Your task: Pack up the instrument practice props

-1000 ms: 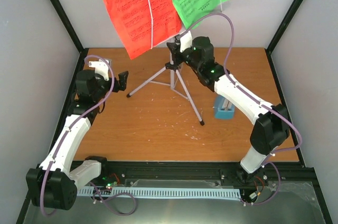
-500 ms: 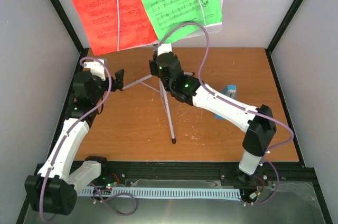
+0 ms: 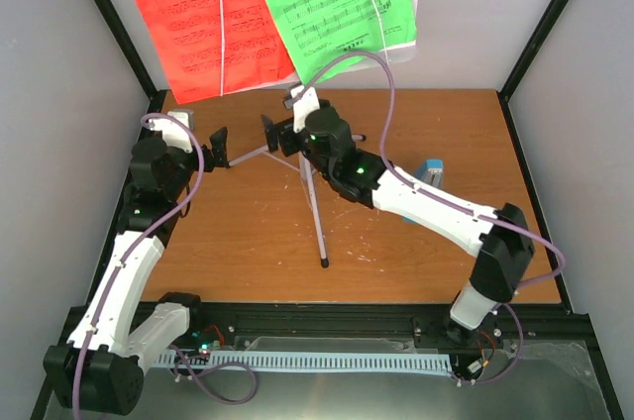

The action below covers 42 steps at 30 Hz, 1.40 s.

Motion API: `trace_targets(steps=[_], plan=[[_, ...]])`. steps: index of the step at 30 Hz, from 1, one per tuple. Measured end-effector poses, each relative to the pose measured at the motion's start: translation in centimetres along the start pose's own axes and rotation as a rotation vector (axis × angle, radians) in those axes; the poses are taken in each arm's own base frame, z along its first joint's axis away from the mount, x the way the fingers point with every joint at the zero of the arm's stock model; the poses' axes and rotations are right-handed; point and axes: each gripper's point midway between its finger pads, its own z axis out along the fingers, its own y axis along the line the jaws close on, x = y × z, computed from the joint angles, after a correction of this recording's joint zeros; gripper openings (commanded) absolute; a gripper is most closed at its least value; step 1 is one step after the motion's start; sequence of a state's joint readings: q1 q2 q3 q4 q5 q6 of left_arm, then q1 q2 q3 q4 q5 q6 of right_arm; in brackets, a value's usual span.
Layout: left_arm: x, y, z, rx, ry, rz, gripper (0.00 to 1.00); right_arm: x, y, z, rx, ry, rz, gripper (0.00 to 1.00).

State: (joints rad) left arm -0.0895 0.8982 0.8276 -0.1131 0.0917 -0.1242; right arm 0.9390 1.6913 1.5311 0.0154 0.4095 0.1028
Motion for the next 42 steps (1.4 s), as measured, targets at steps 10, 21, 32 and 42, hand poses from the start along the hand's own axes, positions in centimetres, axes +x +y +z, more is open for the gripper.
trace_targets(steps=[10, 21, 32, 42], plan=[[0.3, 0.4, 0.1, -0.025, 0.004, 0.000, 0.99, 3.9, -1.1, -8.5, -0.281, -0.018, -0.033, 1.00], [1.0, 0.6, 0.7, -0.029, 0.029, -0.002, 0.99, 3.5, -6.5, -7.7, -0.539, -0.035, 0.193, 1.00], [1.2, 0.8, 0.8, -0.039, 0.034, -0.001, 1.00, 1.8, -2.2, -3.5, -0.869, -0.040, 0.205, 0.87], [1.5, 0.9, 1.1, -0.040, 0.046, -0.002, 1.00, 2.0, -1.3, 0.7, -0.950, -0.027, 0.200, 0.26]])
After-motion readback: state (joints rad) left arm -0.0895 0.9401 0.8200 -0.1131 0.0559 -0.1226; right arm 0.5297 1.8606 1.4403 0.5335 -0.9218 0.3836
